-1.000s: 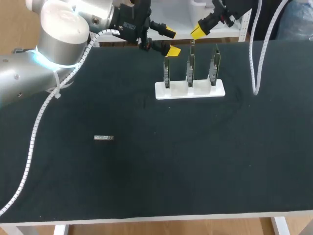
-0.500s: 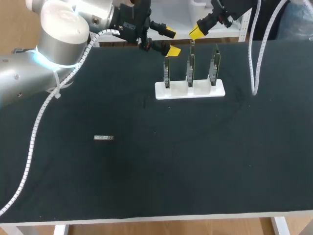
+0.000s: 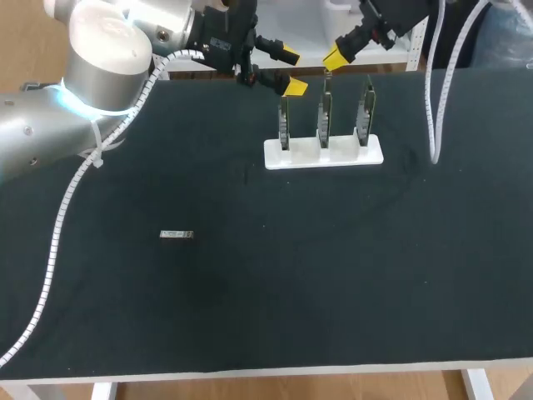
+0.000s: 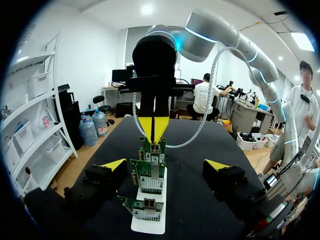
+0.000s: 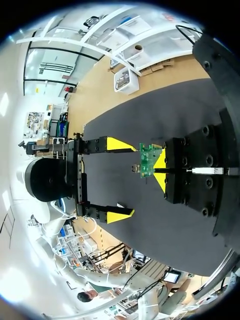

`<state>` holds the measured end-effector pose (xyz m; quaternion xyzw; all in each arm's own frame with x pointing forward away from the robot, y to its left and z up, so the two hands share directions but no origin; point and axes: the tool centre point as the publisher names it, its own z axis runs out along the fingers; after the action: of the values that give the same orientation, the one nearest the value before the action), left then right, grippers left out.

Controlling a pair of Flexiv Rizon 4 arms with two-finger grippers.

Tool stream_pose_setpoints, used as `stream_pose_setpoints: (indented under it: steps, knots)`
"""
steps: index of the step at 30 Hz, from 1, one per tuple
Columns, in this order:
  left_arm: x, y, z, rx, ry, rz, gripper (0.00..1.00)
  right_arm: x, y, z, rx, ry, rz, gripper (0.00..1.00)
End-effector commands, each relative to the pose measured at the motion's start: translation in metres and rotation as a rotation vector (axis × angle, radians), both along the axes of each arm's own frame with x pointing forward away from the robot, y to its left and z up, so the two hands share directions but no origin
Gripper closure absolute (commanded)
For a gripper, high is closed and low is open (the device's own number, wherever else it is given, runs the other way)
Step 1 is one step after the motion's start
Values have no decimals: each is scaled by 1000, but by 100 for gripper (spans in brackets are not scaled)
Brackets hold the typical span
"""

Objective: Pick up the optical module with the left hand, and insert it into the network port with the right hand.

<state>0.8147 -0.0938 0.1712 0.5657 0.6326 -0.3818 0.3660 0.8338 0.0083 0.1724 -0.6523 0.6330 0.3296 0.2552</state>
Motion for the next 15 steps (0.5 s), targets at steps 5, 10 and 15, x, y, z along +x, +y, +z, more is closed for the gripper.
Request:
stream_pose_setpoints:
  steps: [5,10,15]
  knots:
    - [2,-1,1,5,3,-1,0,12,3,0,3,396,452,100]
    - [2,-1,1,5,3,-1,0,12,4,-3,1,403,453,100]
    - [2,-1,1,5,3,-1,0,12,3,-7,1,414,448,100]
